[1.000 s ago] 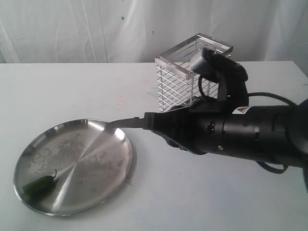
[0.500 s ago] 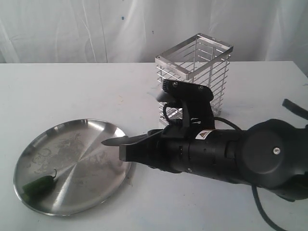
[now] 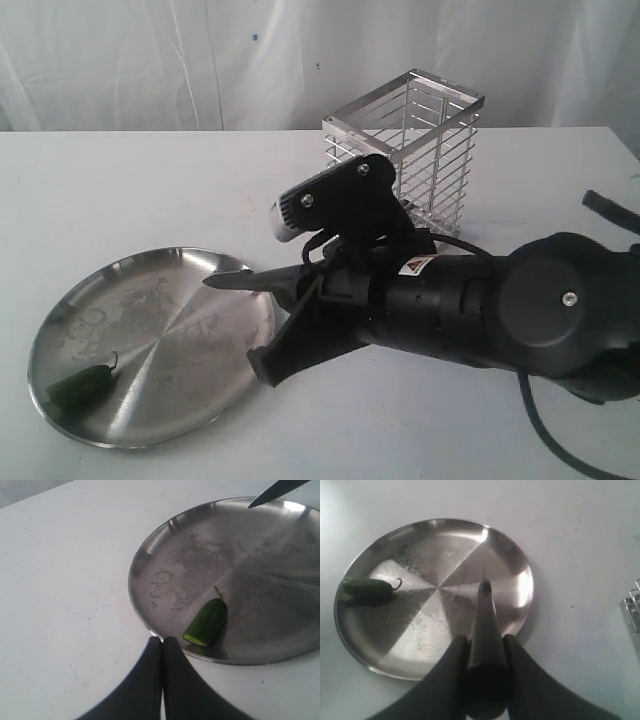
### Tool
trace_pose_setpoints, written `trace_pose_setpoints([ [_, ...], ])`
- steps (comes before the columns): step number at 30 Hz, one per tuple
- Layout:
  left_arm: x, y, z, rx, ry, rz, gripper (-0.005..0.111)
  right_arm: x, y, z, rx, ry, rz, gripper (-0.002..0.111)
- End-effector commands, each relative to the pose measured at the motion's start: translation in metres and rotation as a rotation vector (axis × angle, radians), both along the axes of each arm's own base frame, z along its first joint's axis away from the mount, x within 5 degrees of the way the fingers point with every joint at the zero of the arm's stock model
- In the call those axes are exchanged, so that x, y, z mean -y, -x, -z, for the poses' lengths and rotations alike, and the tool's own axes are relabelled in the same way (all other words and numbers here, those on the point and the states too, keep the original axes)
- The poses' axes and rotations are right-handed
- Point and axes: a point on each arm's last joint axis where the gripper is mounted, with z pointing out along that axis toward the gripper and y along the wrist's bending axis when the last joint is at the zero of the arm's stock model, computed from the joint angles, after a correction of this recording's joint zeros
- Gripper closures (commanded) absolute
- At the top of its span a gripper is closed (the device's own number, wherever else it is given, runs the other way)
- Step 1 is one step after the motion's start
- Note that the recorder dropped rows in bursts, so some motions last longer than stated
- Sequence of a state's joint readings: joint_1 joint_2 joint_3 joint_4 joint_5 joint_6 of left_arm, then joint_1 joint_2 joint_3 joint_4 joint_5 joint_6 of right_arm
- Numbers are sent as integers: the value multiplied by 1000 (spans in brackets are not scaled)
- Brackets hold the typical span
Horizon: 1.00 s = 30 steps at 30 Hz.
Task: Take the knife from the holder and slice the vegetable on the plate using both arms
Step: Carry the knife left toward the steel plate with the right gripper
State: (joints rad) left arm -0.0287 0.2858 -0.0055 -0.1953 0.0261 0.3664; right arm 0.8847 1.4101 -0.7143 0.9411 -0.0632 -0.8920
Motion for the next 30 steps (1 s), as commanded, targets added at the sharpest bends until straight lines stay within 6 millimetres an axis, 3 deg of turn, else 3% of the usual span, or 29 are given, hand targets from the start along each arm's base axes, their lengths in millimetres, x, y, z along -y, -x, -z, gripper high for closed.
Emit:
trace_pose_setpoints([
  [1, 1, 1, 1, -1, 10, 2, 107, -1, 2, 0, -6, 18, -40, 108],
  [10, 1, 1, 1, -1, 10, 2, 107, -4, -7, 23, -197, -52, 114, 108],
  [30, 1, 1, 1, -1, 10, 2, 107, -11, -9, 14, -168, -188, 134, 108],
])
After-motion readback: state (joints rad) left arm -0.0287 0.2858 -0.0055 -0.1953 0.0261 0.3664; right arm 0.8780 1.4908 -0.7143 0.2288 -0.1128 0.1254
